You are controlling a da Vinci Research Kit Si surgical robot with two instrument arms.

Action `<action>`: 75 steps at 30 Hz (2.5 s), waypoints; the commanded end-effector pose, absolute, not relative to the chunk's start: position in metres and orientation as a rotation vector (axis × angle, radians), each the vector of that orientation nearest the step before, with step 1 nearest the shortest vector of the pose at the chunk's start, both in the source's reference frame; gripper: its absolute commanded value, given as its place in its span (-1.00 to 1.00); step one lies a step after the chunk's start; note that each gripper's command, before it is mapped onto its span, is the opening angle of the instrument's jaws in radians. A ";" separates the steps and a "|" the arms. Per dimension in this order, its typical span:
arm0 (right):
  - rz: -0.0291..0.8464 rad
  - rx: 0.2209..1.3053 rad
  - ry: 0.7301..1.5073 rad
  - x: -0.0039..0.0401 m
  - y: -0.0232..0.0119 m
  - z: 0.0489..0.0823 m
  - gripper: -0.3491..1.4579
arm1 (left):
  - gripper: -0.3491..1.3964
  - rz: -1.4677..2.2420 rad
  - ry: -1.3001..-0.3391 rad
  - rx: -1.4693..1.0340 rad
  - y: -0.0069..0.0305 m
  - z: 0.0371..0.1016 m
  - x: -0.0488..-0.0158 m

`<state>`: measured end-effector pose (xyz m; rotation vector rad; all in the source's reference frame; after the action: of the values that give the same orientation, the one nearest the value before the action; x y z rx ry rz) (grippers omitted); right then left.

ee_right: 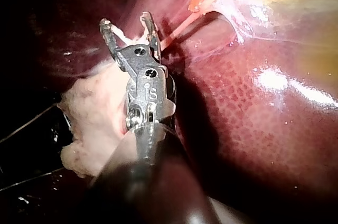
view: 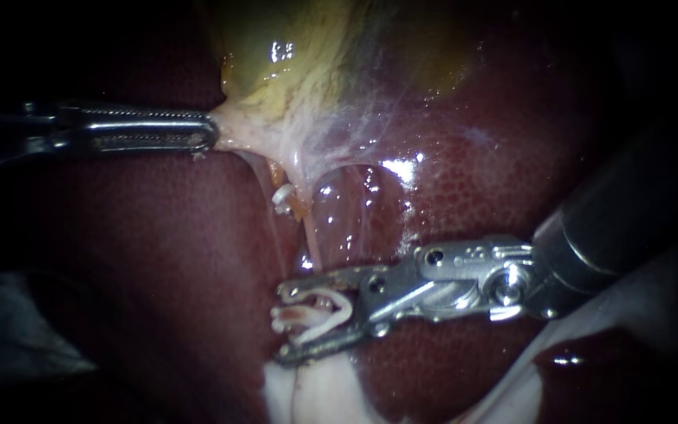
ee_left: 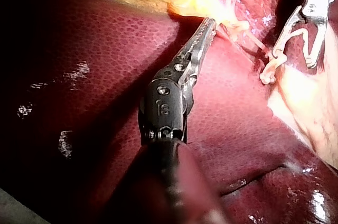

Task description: Clipping first clip right tube

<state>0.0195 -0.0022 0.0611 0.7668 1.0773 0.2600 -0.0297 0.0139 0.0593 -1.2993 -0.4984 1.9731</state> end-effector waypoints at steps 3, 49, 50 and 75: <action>0.265 0.772 1.079 0.0194 -0.0022 0.0608 -0.07 | -1.00 1.973 -0.498 -1.299 0.0139 0.0593 -0.0297; 0.393 0.827 1.036 0.0168 -0.0008 0.0698 -0.06 | -1.00 1.969 -0.496 -1.294 0.0143 0.0583 -0.0289; 0.405 0.834 1.043 0.0171 -0.0009 0.0700 -0.06 | -1.00 1.969 -0.496 -1.294 0.0143 0.0583 -0.0289; 0.425 0.972 1.157 0.0193 -0.0019 0.0682 -0.06 | -1.00 1.969 -0.496 -1.294 0.0143 0.0582 -0.0289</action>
<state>0.0193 -0.0019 0.0681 0.9753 1.1575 0.4222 -0.0289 0.0143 0.0582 -1.2935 -0.4959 1.9686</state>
